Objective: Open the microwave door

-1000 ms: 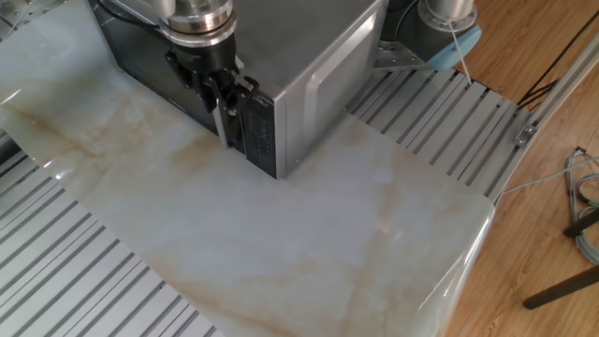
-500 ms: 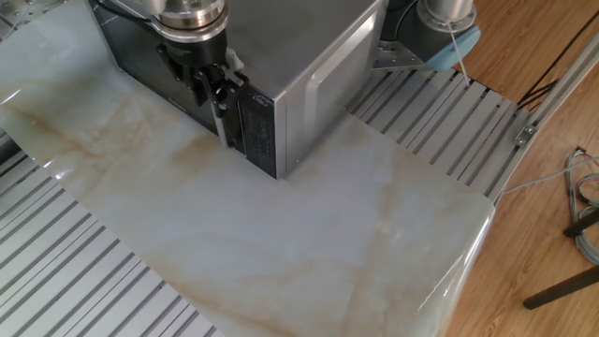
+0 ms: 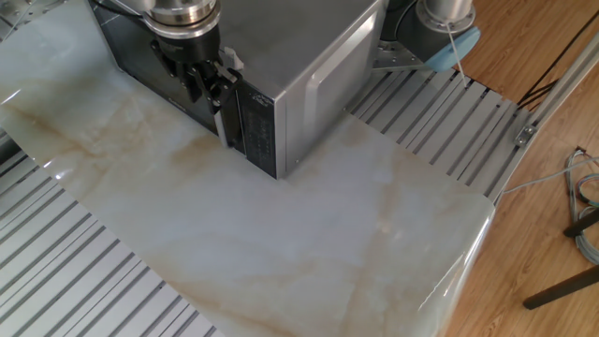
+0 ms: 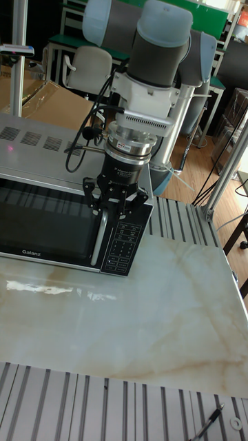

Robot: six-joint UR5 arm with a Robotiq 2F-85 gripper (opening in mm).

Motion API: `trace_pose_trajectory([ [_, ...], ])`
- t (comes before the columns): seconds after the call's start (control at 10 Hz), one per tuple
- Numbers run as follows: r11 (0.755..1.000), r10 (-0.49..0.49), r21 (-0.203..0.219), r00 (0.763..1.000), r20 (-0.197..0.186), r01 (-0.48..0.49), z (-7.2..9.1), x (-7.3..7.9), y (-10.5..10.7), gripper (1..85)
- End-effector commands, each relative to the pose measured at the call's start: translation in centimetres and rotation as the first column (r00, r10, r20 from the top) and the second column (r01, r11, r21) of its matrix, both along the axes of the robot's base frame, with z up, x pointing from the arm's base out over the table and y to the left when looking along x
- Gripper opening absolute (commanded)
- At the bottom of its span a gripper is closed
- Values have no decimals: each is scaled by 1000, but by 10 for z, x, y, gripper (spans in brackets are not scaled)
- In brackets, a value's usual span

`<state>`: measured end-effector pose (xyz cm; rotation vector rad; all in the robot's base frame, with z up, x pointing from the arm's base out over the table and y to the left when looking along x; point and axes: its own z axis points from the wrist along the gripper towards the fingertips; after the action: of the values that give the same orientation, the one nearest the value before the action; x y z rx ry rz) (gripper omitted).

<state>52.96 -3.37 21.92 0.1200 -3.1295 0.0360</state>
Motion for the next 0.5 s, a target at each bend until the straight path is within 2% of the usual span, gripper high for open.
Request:
trace_pose_trajectory([
  [0.0, 1000, -19, 24, 1000, 11, 19, 1, 3, 5, 380],
  [0.4, 1000, -25, 6, 1000, 7, 25, 0, -3, -7, 370],
])
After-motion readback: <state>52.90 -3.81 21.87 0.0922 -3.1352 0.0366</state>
